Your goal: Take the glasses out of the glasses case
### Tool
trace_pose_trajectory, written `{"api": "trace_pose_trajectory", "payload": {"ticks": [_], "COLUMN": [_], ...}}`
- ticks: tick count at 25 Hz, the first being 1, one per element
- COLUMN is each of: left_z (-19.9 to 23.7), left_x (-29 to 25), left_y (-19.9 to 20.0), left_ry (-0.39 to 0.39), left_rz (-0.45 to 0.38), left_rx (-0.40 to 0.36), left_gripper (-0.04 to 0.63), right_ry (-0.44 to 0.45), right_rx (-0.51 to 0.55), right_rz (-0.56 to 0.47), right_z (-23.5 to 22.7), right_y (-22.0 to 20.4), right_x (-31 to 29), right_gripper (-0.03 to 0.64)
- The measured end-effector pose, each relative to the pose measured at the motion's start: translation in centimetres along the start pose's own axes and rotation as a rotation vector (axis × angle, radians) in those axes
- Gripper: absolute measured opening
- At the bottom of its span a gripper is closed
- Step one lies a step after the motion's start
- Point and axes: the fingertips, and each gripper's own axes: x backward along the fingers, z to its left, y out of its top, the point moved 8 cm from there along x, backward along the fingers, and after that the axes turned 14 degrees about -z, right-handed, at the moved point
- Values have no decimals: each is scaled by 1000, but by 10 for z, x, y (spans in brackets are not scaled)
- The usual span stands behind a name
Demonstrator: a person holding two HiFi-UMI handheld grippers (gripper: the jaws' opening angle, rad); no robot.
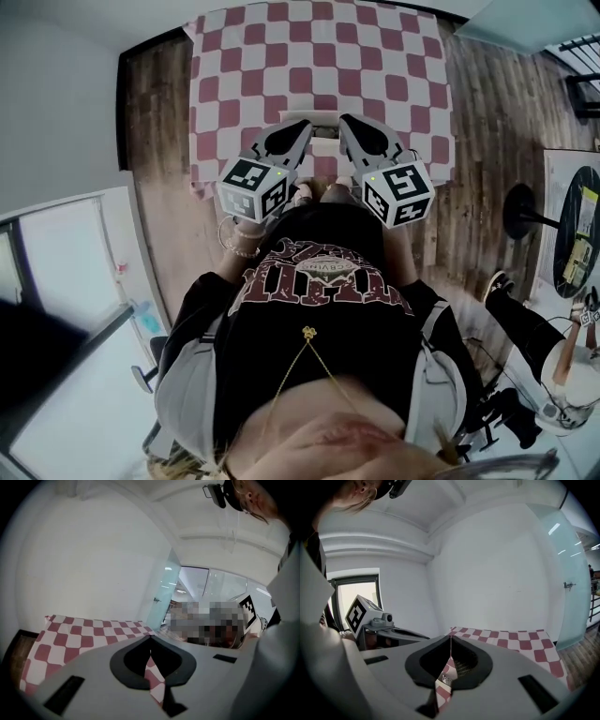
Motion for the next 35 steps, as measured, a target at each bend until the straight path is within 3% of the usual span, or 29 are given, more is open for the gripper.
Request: {"api": "trace_pose_trajectory", "payload": {"ticks": [14, 22, 27, 35], "left_z": [2, 8, 17, 36], "left_x": [-35, -44, -45, -45], "left_y": [-10, -38, -55, -67], "left_ry": [138, 175, 175, 108], "left_rz": [51, 164, 239, 323], "left_rx": [27, -70, -70, -41], "left_gripper": [6, 6, 6, 6], "right_ry": [141, 175, 164, 96], "right_rx": [-10, -20, -31, -51], "right_rz": [32, 31, 44, 46], "right_z": [-50, -72, -78, -74], "right_y": [12, 6, -1, -3], "right_x": [-9, 3, 1, -14], "right_gripper": [20, 20, 20, 20]}}
